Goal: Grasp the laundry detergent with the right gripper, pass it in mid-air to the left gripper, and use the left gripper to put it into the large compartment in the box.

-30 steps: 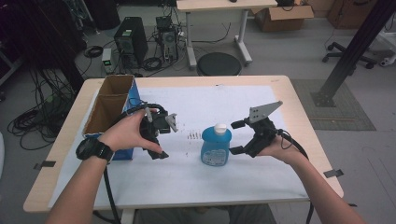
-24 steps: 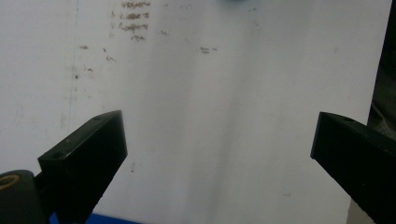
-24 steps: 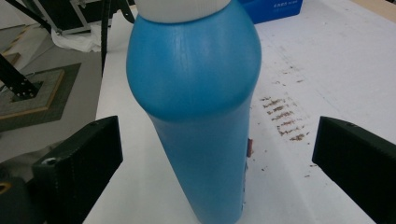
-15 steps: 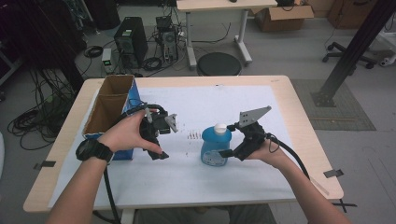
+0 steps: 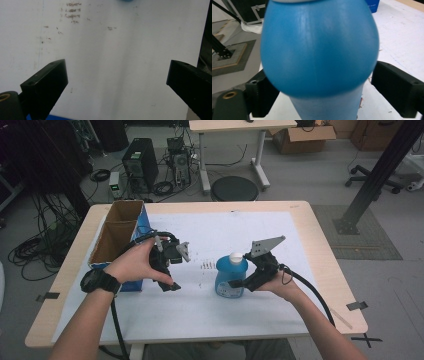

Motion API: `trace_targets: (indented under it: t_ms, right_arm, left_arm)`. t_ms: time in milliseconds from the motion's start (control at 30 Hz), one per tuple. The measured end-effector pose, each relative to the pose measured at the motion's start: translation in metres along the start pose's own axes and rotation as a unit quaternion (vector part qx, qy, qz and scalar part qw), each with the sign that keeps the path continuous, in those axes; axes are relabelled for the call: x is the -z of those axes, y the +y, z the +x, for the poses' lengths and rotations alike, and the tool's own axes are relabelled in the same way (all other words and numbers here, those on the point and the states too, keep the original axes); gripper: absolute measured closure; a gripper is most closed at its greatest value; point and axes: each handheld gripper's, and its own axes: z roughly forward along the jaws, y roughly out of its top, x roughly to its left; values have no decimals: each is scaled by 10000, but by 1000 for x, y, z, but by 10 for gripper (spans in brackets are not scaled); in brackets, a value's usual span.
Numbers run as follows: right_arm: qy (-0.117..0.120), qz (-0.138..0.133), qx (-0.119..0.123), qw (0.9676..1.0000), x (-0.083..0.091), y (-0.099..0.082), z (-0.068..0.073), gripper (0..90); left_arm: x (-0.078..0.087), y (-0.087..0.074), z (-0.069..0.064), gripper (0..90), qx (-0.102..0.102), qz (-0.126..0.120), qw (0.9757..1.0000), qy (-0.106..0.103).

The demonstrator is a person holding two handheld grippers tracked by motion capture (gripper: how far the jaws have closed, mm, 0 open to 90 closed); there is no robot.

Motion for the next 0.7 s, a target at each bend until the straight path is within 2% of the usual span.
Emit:
trace_targets:
  t_ms: [700]
  right_arm:
    - [-49,46,-6,10000,-3,-3,-3,237]
  left_arm:
    - [-1,1,0,41,-37,-6,10000,-18]
